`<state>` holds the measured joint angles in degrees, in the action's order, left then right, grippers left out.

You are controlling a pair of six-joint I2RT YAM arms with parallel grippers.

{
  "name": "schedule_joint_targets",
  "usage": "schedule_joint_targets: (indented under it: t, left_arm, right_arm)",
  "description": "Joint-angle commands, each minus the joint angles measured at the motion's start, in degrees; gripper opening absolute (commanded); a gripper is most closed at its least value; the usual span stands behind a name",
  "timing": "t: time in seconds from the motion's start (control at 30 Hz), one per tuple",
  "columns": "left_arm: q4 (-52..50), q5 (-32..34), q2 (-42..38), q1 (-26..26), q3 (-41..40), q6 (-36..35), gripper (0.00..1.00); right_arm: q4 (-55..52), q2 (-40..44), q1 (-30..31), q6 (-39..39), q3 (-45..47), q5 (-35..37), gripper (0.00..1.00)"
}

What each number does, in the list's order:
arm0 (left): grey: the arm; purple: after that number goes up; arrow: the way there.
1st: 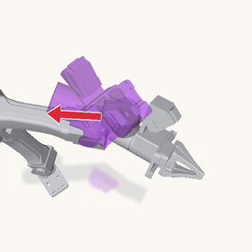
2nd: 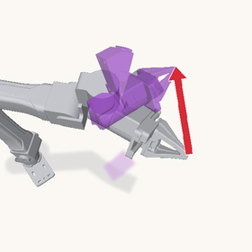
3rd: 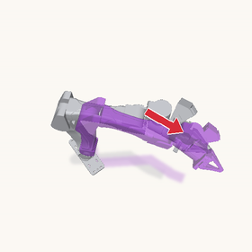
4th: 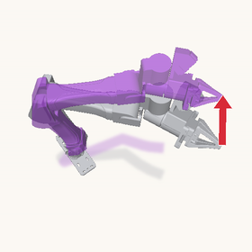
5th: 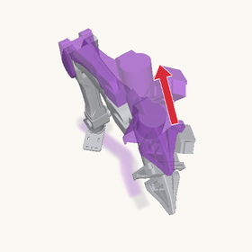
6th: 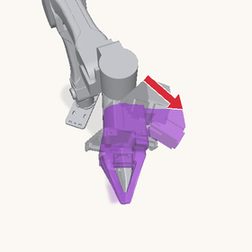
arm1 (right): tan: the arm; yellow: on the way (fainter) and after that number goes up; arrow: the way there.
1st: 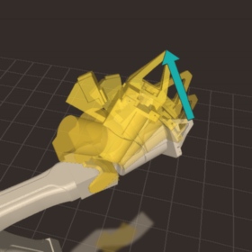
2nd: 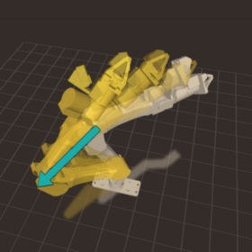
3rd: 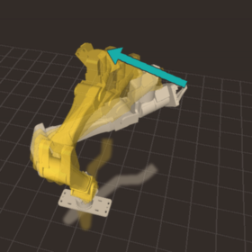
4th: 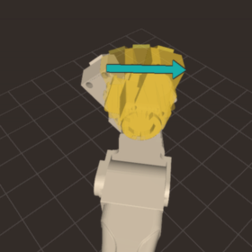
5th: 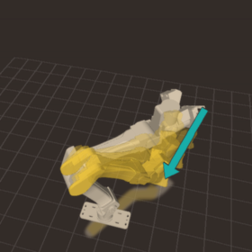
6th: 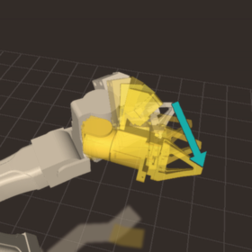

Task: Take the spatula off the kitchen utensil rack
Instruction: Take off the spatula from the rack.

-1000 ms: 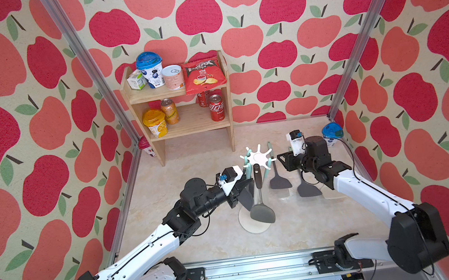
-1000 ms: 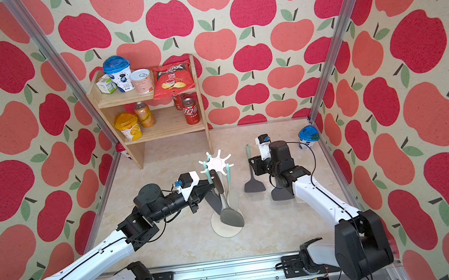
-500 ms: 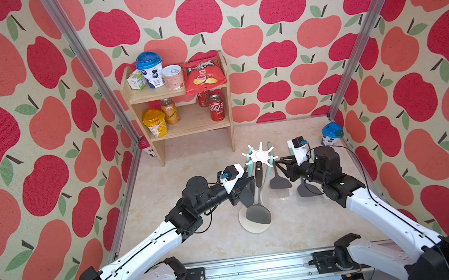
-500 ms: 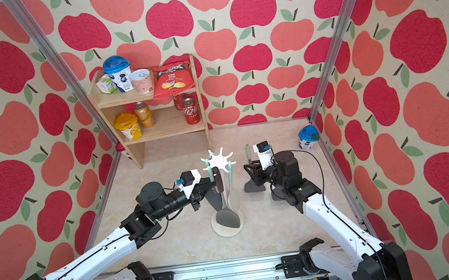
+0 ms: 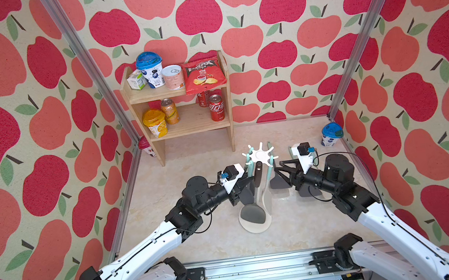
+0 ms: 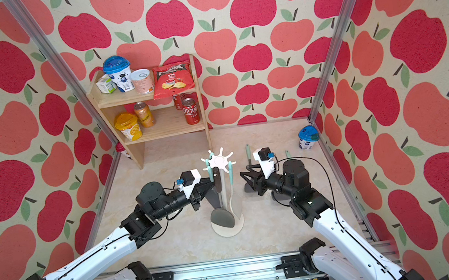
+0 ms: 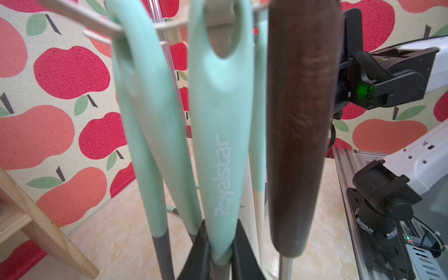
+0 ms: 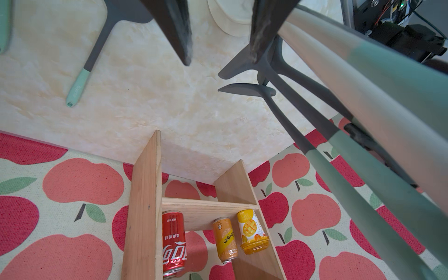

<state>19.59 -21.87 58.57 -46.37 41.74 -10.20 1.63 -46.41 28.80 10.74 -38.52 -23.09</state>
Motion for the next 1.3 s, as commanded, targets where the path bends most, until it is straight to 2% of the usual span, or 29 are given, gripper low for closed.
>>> schedule_joint_targets:
  t: [0.0,0.47,1.27]
  left_arm:
    - [-7.53,-0.04,2.3,0.31,-0.59,-0.52,0.0]
    - [-7.29,-0.03,2.61,0.19,-0.6,-0.36,0.0]
    - [-7.36,0.25,2.25,0.3,-1.0,-0.34,0.0]
  right_arm:
    - [-0.81,1.75,0.46,-1.16,0.91,-1.58,0.44]
    - [-1.62,2.02,0.52,-1.69,-0.66,-7.03,0.49]
    - [-1.43,0.33,1.61,-1.17,-4.62,-15.83,0.48]
